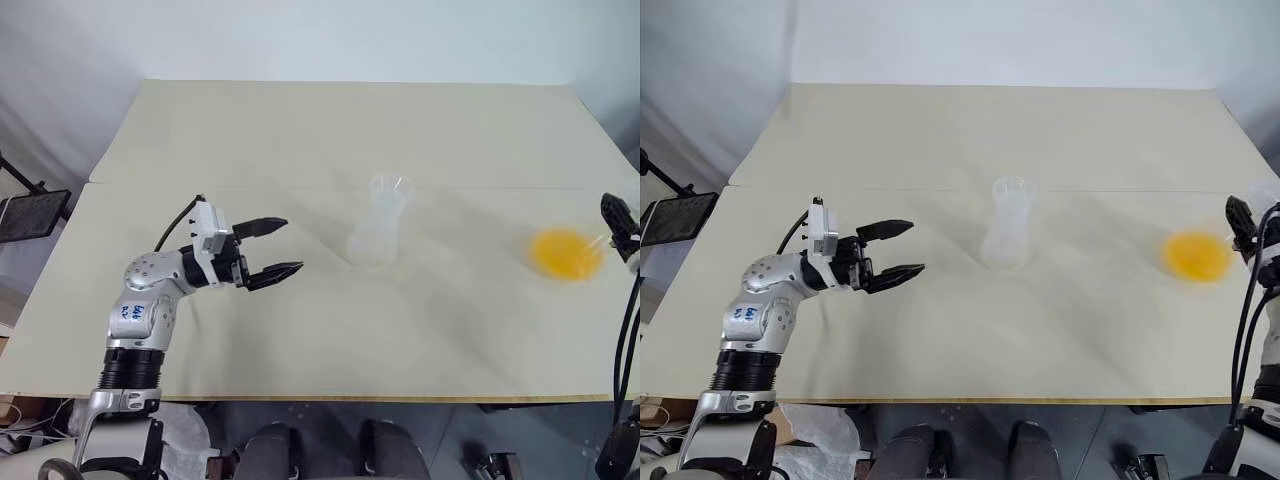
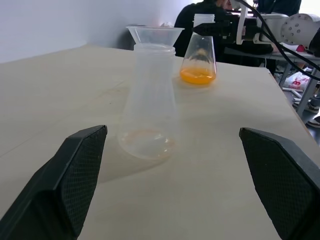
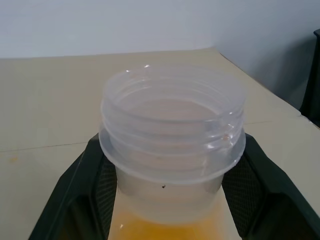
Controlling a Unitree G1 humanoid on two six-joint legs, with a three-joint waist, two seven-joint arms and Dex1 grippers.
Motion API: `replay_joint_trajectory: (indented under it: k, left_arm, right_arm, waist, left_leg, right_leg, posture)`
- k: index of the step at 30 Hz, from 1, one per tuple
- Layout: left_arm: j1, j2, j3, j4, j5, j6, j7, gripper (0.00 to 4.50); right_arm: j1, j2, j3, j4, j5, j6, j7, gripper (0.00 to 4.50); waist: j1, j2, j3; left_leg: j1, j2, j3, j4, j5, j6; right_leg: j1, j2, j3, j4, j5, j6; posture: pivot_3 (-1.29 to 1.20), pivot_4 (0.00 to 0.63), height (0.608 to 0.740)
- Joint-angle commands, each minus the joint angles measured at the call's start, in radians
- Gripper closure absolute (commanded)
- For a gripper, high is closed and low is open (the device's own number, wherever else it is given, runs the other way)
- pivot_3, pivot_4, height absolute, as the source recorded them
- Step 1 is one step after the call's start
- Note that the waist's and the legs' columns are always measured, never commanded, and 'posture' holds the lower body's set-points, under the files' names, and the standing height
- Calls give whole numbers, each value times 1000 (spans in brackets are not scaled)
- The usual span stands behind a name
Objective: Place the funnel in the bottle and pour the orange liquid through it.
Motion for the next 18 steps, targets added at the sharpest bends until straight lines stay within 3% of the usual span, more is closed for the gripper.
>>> replay_joint_trajectory:
  k: [1,7,11,18]
  left_arm:
    - [-1,0,0,-40,-18,-18,-2,0]
    - [-14,-10,6,-35,-28,-10,5,0]
    - [-23,-30,18,-33,-48,3,23,0]
    - [-23,-71,5,-27,-43,-15,47,0]
  right_arm:
    - [-20,-16,-30,-44,15,-24,3,2054]
    - [-50,-13,28,-169,0,17,-26,2054]
    - [-80,-50,195,-385,-74,276,-122,2054]
    - [-117,29,389,-641,-226,180,-154,2054]
  waist:
    - [0,0,0]
    - [-10,1,1]
    - [-16,2,1]
    - [-8,2,1]
  left_leg:
    - [0,0,0,0,0,0]
    - [0,0,0,0,0,0]
    - [0,1,0,-1,0,0]
    - [-4,0,0,-1,0,-1]
  right_leg:
    - [0,0,0,0,0,0]
    - [0,0,0,0,0,0]
    - [-1,0,0,0,0,0]
    - [-5,0,0,1,0,0]
  posture:
    - [0,150,740]
    - [0,150,740]
    - [0,150,740]
    - [0,150,740]
